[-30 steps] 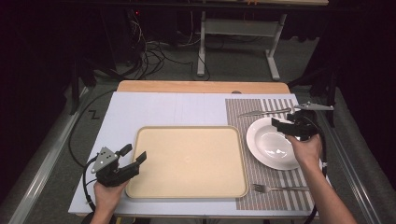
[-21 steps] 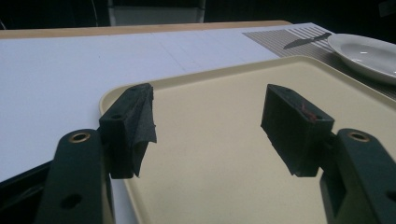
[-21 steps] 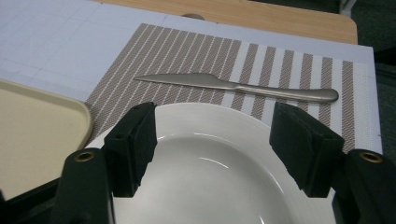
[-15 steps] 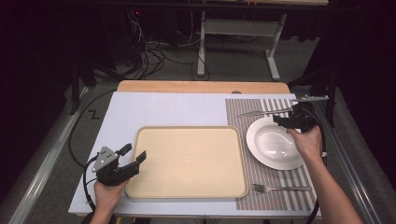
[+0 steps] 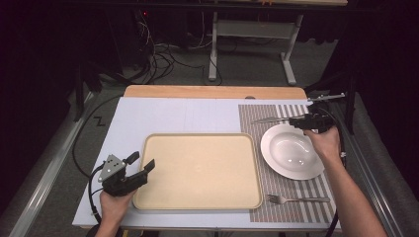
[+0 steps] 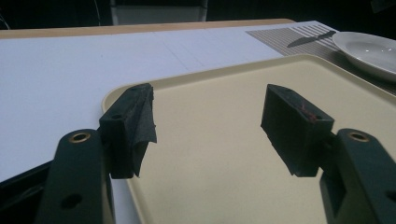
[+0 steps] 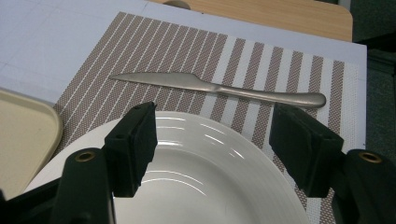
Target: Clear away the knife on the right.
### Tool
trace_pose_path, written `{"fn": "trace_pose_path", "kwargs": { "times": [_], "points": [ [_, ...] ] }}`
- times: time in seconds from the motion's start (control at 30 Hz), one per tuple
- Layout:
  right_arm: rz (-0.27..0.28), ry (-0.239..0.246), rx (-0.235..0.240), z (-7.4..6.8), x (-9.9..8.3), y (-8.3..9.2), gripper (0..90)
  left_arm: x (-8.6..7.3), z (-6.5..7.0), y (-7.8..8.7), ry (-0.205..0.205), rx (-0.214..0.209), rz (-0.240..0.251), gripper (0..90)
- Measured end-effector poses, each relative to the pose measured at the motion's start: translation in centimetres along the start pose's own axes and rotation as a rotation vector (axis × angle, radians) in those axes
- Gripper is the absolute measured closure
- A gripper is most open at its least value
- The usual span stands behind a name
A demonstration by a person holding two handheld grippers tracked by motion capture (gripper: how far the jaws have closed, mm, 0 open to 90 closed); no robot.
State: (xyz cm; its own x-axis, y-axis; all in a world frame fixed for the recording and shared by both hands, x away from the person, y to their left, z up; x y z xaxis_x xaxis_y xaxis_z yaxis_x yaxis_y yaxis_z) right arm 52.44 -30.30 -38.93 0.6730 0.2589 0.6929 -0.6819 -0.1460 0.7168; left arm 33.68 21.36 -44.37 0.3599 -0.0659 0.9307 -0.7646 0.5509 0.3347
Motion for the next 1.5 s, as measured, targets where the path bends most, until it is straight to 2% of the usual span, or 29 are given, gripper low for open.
{"fn": "trace_pose_path", "kwargs": {
  "times": [0.57,0.77,1.23,1.5],
  "points": [
    [-0.063,0.038,0.031,0.6,1.9,-1.1,36.5,0.0,-0.1,-0.1,-0.002,0.01,-0.001,35.4],
    [-0.073,0.072,0.023,1.0,2.2,-1.7,36.8,0.0,-0.2,-0.1,-0.003,0.013,-0.004,35.4],
    [-0.128,0.074,0.019,1.6,3.2,-3.7,37.6,0.0,-0.3,-0.1,-0.002,0.023,-0.003,35.4],
    [-0.185,0.107,0.02,1.8,3.1,-5.3,38.4,0.0,-0.1,-0.1,-0.003,0.022,-0.008,35.3]
  ]
}}
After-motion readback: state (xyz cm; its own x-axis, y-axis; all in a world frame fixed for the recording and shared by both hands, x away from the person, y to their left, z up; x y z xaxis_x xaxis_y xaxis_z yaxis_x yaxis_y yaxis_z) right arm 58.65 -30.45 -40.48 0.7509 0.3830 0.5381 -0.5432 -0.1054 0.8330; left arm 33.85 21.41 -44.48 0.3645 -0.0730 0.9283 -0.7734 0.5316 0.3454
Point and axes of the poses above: each handheld gripper's, and its own axes: y roughly backward along the jaws, x roughly out of its top, z roughly to its right, the point moved 6 cm from there along -y, roughly forward along the jaws, and after that the axes turned 5 degrees about -x, right-handed, at the moved point
